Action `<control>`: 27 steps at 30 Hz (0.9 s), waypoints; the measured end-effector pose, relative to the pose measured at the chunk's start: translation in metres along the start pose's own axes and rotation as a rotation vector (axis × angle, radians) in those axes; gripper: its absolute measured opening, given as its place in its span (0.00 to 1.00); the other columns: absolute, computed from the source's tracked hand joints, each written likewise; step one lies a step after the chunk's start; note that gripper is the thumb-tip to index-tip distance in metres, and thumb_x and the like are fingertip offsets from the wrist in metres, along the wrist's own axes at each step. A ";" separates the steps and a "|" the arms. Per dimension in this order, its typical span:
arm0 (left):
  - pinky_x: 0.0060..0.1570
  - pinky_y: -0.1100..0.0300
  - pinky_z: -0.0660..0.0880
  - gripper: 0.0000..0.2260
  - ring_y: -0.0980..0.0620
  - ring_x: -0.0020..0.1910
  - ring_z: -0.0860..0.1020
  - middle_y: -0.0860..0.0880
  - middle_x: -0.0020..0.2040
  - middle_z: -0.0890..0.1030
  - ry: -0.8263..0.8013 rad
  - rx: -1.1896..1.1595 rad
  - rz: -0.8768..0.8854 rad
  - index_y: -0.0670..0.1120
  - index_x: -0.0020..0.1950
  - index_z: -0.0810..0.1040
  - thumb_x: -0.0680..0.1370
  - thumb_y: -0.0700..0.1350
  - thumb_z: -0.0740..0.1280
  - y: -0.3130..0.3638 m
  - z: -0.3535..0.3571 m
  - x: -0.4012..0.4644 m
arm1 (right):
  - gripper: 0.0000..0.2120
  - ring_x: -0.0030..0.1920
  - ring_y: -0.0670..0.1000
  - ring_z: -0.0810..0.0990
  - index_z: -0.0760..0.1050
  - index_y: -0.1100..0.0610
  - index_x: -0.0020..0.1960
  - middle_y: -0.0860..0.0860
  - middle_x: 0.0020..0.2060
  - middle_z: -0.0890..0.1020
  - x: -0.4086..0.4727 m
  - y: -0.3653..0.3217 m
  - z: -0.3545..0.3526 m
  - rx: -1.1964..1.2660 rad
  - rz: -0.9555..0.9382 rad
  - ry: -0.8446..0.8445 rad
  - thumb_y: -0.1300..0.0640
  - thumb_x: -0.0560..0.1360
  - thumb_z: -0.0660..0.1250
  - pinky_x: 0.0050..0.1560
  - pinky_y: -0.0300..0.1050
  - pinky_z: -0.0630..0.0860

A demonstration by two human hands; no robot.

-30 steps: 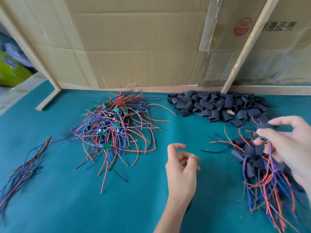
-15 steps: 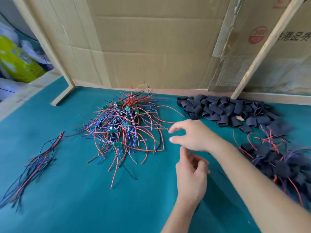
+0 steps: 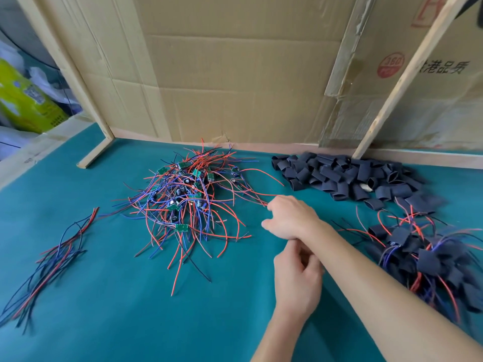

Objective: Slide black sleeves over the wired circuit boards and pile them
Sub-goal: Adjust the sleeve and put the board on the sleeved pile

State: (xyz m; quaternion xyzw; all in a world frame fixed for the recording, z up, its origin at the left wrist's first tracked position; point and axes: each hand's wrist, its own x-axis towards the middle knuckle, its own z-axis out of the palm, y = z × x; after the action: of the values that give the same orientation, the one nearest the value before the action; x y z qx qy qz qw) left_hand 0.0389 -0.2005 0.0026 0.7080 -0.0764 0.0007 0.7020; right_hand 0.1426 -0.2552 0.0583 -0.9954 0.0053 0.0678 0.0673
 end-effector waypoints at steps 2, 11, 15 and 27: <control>0.39 0.56 0.76 0.10 0.53 0.33 0.77 0.56 0.34 0.80 -0.003 0.006 0.018 0.50 0.42 0.77 0.73 0.35 0.62 -0.001 0.000 0.001 | 0.10 0.62 0.61 0.78 0.73 0.55 0.47 0.54 0.58 0.78 -0.001 0.010 -0.005 0.025 0.025 0.004 0.48 0.77 0.68 0.50 0.49 0.72; 0.36 0.66 0.75 0.10 0.56 0.31 0.78 0.49 0.38 0.82 0.007 -0.074 -0.012 0.48 0.46 0.79 0.73 0.36 0.61 -0.003 0.001 0.001 | 0.08 0.53 0.57 0.80 0.77 0.48 0.46 0.49 0.47 0.84 -0.031 0.068 0.002 0.151 0.157 0.121 0.45 0.76 0.70 0.51 0.51 0.78; 0.37 0.66 0.75 0.11 0.55 0.32 0.79 0.51 0.37 0.82 0.017 -0.082 -0.021 0.49 0.47 0.79 0.74 0.35 0.61 -0.004 0.001 0.002 | 0.17 0.55 0.56 0.78 0.74 0.47 0.48 0.48 0.48 0.82 -0.025 0.064 0.005 0.180 0.224 0.146 0.34 0.74 0.67 0.48 0.51 0.74; 0.56 0.67 0.75 0.10 0.60 0.55 0.83 0.58 0.57 0.82 0.222 -0.172 -0.098 0.55 0.59 0.76 0.83 0.41 0.65 -0.008 0.002 0.003 | 0.12 0.28 0.46 0.75 0.77 0.57 0.38 0.49 0.29 0.81 -0.052 0.073 -0.015 0.850 0.093 -0.069 0.54 0.79 0.70 0.27 0.39 0.69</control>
State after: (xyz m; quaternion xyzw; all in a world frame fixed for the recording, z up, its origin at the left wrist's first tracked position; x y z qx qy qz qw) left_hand 0.0423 -0.2032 -0.0054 0.6436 0.0368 0.0382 0.7635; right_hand 0.0921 -0.3294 0.0700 -0.8749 0.0754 0.0958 0.4687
